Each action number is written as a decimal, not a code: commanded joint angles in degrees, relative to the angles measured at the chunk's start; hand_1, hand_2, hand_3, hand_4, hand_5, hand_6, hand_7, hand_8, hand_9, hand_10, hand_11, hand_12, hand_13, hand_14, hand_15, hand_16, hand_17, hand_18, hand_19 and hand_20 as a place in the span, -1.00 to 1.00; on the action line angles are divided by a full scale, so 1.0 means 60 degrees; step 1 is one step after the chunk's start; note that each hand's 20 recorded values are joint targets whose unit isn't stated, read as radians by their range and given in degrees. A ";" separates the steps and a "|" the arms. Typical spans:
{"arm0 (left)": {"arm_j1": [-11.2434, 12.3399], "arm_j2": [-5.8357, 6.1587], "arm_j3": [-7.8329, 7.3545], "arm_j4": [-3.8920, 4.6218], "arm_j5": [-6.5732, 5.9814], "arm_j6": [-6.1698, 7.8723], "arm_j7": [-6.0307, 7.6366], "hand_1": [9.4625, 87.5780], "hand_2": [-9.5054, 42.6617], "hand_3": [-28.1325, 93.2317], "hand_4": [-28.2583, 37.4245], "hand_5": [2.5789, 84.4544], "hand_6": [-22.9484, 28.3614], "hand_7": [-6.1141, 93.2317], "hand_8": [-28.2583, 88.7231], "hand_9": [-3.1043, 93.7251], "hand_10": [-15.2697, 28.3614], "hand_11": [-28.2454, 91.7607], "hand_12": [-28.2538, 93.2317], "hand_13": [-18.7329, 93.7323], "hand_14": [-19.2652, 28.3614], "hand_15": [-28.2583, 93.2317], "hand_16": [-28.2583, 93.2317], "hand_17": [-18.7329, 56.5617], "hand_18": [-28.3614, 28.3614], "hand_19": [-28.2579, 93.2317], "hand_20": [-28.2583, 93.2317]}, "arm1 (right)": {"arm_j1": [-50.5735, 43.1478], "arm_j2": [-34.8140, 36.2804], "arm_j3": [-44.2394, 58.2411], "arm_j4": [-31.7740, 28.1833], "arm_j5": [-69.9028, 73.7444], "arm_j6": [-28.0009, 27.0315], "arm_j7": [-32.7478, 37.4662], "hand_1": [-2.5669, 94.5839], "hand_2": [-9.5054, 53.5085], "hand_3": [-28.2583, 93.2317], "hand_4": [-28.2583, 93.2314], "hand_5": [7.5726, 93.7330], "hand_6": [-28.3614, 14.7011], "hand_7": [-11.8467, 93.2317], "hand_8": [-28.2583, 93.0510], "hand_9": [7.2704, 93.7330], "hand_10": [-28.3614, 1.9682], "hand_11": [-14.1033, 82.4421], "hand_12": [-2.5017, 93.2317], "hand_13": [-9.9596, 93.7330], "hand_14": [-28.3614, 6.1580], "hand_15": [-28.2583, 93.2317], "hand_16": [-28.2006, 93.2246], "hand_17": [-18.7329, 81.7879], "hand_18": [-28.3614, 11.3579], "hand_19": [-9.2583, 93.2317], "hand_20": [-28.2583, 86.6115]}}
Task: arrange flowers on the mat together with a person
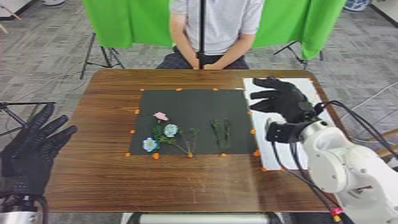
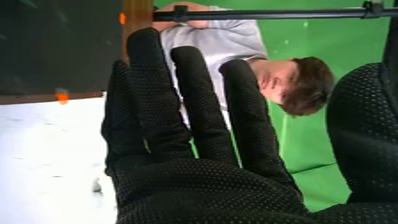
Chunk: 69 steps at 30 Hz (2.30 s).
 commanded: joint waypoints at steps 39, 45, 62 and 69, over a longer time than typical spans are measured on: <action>-0.0069 0.0097 0.0112 0.0061 -0.0311 0.0035 -0.0065 -0.83 -0.36 0.68 -1.00 -0.34 0.04 -0.68 -0.65 -0.35 0.34 -0.27 -0.32 -0.32 0.70 0.15 -0.58 -0.76 0.65 0.06 -0.26 | -0.0611 -0.0075 0.0256 -0.0038 0.0324 0.0064 -0.0361 -0.51 -0.62 0.64 -0.94 0.02 0.28 -0.53 -0.73 0.14 -0.40 -0.39 -0.65 0.13 -0.59 0.21 -0.36 -0.37 -1.00 0.30 -0.30; -0.0058 0.0069 0.0117 0.0054 -0.0318 0.0048 -0.0033 -0.82 -0.36 0.68 -1.00 -0.34 0.04 -0.68 -0.66 -0.35 0.34 -0.27 -0.32 -0.32 0.70 0.15 -0.59 -0.76 0.64 0.06 -0.26 | -0.0544 -0.0059 0.0215 -0.0030 0.0346 0.0090 -0.0381 -0.51 -0.62 0.64 -0.94 0.02 0.28 -0.53 -0.73 0.14 -0.39 -0.39 -0.65 0.13 -0.59 0.21 -0.36 -0.37 -1.00 0.30 -0.30; -0.0106 -0.0157 0.0125 0.0017 -0.0119 -0.0018 -0.0215 -0.80 -0.37 0.70 -1.00 -0.34 0.05 -0.68 -0.66 -0.35 0.34 -0.27 -0.32 -0.32 0.70 0.15 -0.59 -0.76 0.64 0.06 -0.26 | -0.0498 -0.0038 0.0224 -0.0046 0.0160 0.0112 -0.0288 -0.50 -0.63 0.65 -0.94 0.03 0.28 -0.53 -0.73 0.15 -0.39 -0.39 -0.65 0.14 -0.59 0.22 -0.36 -0.36 -1.00 0.31 -0.29; -0.0098 -0.0221 0.0116 -0.0012 -0.0046 -0.0004 -0.0243 -0.79 -0.37 0.70 -1.00 -0.34 0.05 -0.68 -0.66 -0.35 0.34 -0.27 -0.32 -0.32 0.69 0.15 -0.59 -0.76 0.64 0.06 -0.26 | -0.0191 0.0136 0.0061 0.0001 -0.0591 0.0375 0.0047 -0.50 -0.63 0.65 -0.94 0.03 0.28 -0.53 -0.73 0.16 -0.39 -0.38 -0.65 0.14 -0.58 0.22 -0.36 -0.35 -1.00 0.31 -0.29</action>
